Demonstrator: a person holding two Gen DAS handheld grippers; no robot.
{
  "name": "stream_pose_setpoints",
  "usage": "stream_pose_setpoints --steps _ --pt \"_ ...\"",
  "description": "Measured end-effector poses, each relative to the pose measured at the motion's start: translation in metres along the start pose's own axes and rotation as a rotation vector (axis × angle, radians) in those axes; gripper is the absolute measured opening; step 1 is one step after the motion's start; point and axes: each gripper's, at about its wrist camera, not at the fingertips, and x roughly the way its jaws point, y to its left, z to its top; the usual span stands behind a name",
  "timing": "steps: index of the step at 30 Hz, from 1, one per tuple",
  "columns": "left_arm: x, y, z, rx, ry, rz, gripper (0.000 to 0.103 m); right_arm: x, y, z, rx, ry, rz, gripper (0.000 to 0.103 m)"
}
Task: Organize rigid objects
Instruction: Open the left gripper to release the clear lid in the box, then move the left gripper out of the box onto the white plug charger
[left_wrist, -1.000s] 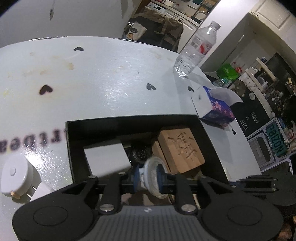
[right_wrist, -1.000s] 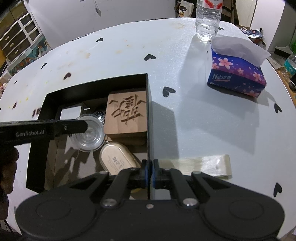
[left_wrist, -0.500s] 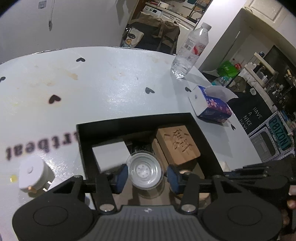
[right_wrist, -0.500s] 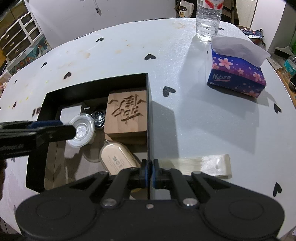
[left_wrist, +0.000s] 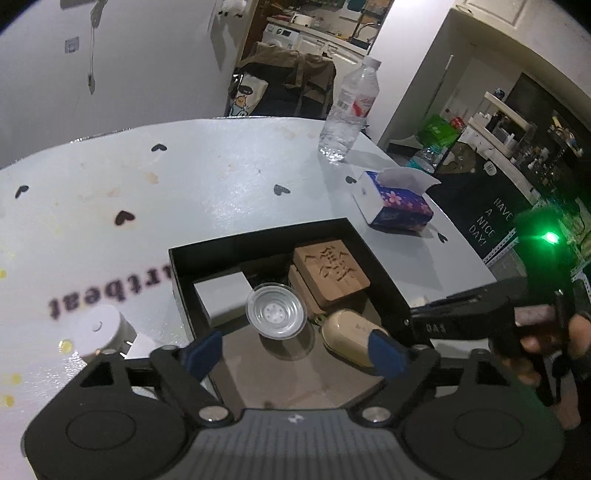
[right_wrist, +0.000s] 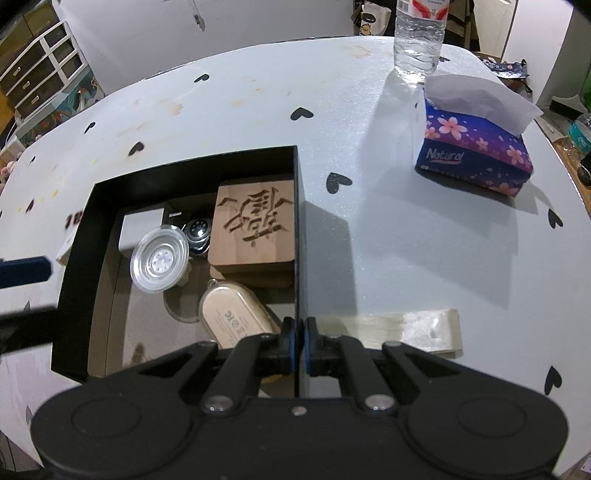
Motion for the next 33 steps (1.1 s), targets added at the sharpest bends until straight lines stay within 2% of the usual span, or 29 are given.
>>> stream_pose_setpoints --steps 7,12,22,29,33 --pt "-0.016 -0.010 -0.010 0.048 -0.037 0.041 0.102 0.000 0.000 0.000 0.000 0.000 -0.001 0.005" --pt "-0.023 -0.014 -0.018 0.090 -0.057 0.066 0.103 0.000 0.000 0.000 0.004 -0.002 -0.003 0.005" --pt "-0.033 0.000 -0.031 0.053 -0.097 0.106 0.103 0.000 0.001 0.000 0.012 -0.004 -0.012 0.005" --pt "-0.034 0.028 -0.048 -0.005 -0.135 0.172 0.103 0.000 0.001 -0.001 0.022 -0.005 -0.017 0.005" --pt "-0.030 0.048 -0.056 -0.024 -0.125 0.198 0.100 0.000 0.001 -0.001 0.026 -0.004 -0.018 0.005"
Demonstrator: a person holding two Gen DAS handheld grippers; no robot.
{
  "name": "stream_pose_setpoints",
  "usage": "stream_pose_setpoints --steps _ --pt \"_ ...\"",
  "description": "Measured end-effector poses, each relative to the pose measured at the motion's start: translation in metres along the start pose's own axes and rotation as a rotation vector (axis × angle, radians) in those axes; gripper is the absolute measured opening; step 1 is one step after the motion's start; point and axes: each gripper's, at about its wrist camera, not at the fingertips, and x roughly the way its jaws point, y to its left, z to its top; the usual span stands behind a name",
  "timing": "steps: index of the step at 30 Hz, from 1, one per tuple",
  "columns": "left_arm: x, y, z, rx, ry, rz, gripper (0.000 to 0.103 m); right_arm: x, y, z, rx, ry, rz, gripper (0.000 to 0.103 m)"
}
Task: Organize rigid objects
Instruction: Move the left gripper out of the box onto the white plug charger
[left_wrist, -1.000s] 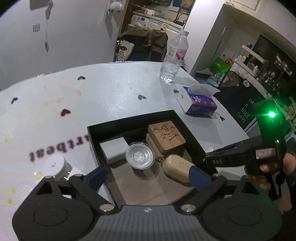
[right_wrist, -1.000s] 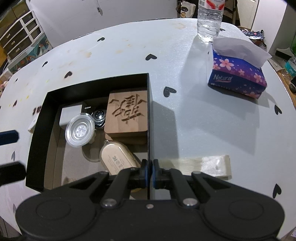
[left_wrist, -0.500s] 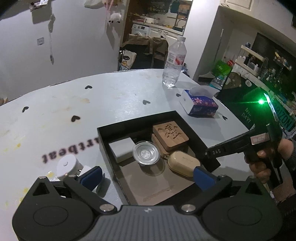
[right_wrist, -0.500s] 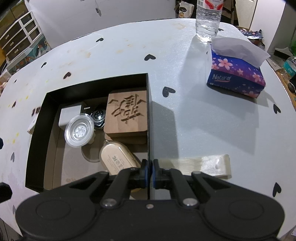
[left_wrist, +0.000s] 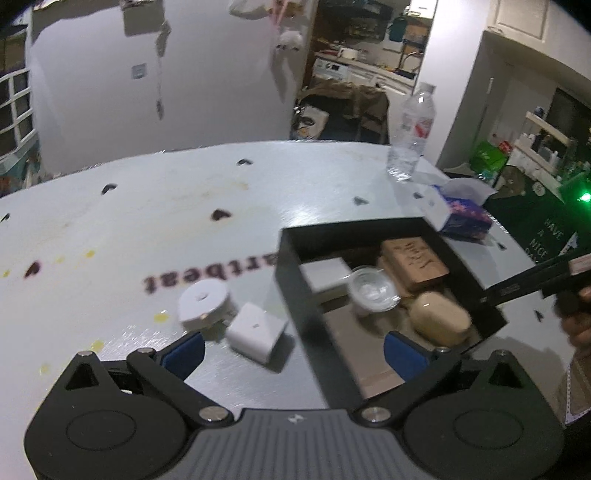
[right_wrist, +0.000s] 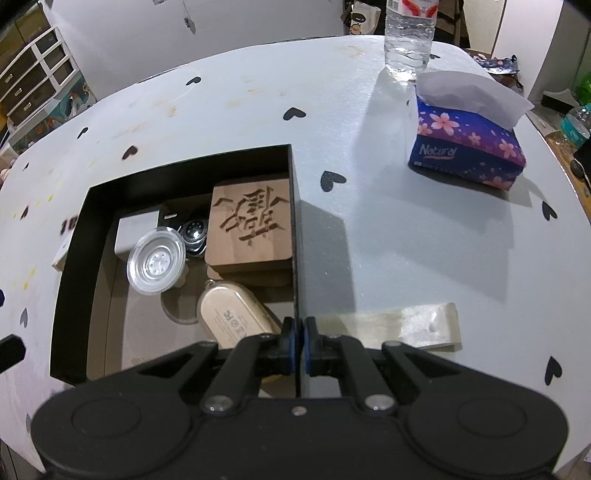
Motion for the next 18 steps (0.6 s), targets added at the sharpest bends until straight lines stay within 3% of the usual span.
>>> stream_pose_setpoints --steps 3,7,9,18 --pt "0.007 0.012 -0.004 0.023 0.012 0.015 0.089 0.000 0.000 0.000 0.001 0.001 -0.001 0.005" --pt "0.022 0.023 -0.006 0.095 0.052 0.000 0.067 0.001 0.000 0.000 0.004 0.004 -0.003 0.005" --pt "0.030 0.025 -0.006 0.132 0.070 -0.016 0.062 0.001 0.000 0.000 0.007 0.005 -0.005 0.005" --pt "0.069 0.026 0.009 0.274 0.120 -0.076 0.062 0.003 -0.001 0.000 0.030 0.006 -0.008 0.005"
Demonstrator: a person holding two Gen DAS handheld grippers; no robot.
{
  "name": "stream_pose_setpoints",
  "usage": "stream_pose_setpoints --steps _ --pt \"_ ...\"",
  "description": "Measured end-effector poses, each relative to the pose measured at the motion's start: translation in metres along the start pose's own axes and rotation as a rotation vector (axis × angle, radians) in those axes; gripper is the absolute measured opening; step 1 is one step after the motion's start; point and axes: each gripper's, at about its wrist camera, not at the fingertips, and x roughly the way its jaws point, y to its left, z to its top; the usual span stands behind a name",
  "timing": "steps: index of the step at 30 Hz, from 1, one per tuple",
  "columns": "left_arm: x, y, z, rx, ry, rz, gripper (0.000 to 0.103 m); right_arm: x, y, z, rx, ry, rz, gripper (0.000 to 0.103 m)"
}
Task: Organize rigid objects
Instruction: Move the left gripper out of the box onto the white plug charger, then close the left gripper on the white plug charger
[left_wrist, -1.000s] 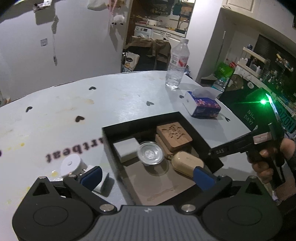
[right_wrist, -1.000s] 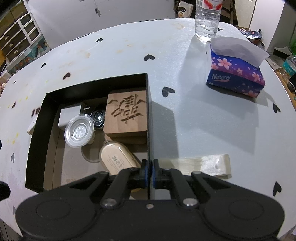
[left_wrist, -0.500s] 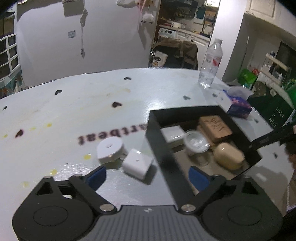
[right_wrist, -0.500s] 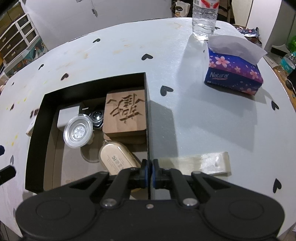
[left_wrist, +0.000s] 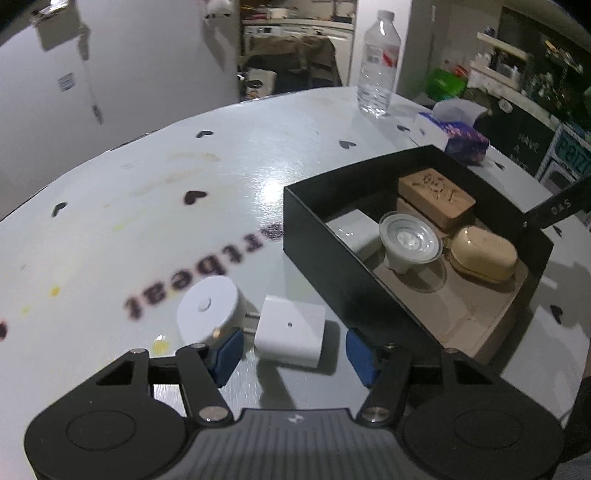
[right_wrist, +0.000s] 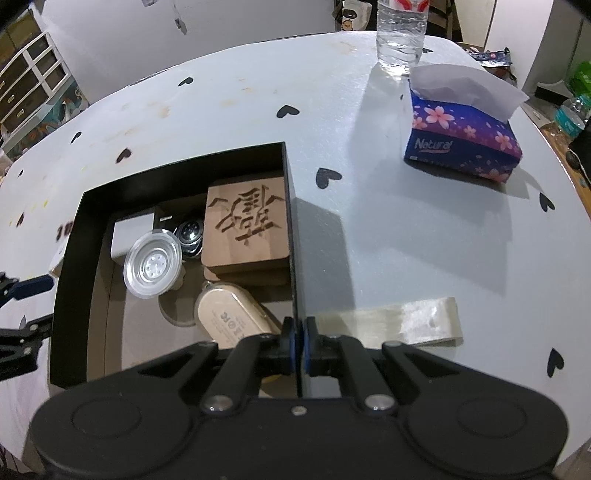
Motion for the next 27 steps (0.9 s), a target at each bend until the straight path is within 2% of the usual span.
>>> stream_pose_setpoints --steps 6,19,27 --pt "0.018 0.004 0.009 0.060 0.026 -0.007 0.062 0.000 -0.001 -0.001 0.019 -0.001 -0.001 0.005" --pt "0.031 0.011 0.012 0.073 0.050 -0.050 0.062 0.003 0.001 0.000 0.030 0.012 -0.013 0.006" --pt "0.017 0.018 0.001 -0.035 0.028 -0.020 0.062 0.005 0.001 0.000 0.024 0.017 -0.011 0.005"
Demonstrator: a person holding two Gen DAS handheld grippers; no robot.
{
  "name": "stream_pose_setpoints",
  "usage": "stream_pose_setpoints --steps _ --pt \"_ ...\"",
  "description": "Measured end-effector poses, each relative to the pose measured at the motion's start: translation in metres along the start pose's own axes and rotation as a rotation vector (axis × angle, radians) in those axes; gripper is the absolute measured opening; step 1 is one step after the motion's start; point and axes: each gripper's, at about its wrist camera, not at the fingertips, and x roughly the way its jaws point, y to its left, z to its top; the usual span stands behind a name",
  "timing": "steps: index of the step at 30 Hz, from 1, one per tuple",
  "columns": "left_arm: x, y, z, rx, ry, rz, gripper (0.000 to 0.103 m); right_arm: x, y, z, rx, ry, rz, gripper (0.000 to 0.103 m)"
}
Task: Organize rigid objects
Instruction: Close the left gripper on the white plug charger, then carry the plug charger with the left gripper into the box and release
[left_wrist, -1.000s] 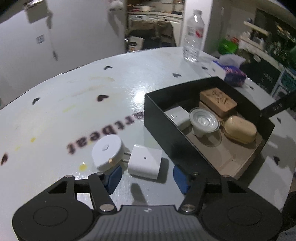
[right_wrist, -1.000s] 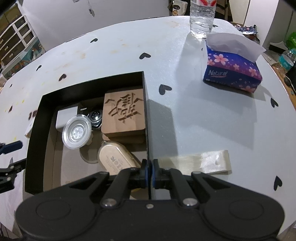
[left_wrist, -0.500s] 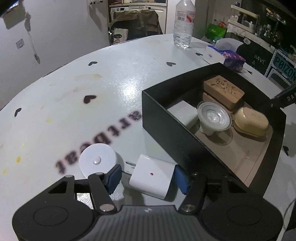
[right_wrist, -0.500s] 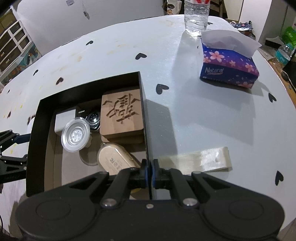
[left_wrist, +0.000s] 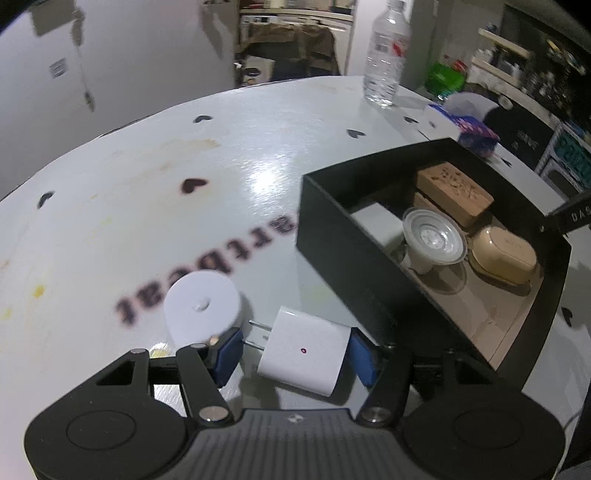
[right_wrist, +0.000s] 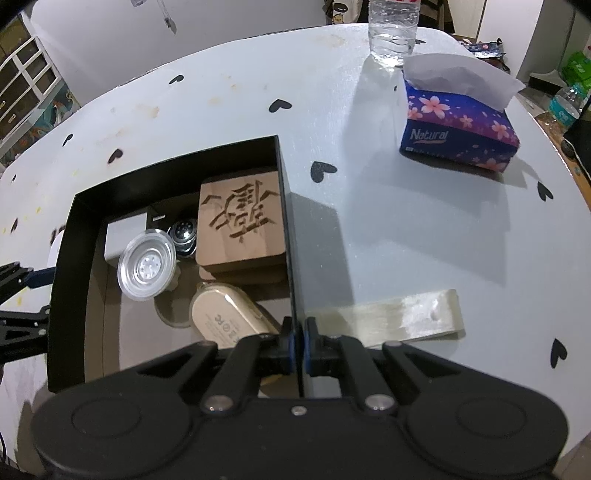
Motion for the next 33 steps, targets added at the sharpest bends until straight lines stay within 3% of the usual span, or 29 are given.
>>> stream_pose_setpoints --steps 7,12,19,28,33 --pt "-0.029 0.016 -0.014 -0.137 -0.004 0.056 0.061 0.001 0.000 0.000 -0.009 0.002 0.001 0.005" --pt "-0.055 0.013 -0.009 -0.190 -0.044 0.038 0.061 0.001 0.001 0.001 -0.019 0.004 0.000 0.005" --pt "-0.075 -0.021 0.024 -0.129 -0.079 -0.063 0.061 0.000 0.001 0.001 -0.030 0.004 0.002 0.005" --pt "-0.047 -0.088 0.053 -0.008 0.028 -0.216 0.061 -0.001 0.000 0.000 -0.032 -0.002 0.007 0.005" --pt "-0.020 -0.106 0.054 0.000 0.103 -0.222 0.061 -0.001 0.001 0.000 -0.038 -0.004 0.008 0.005"
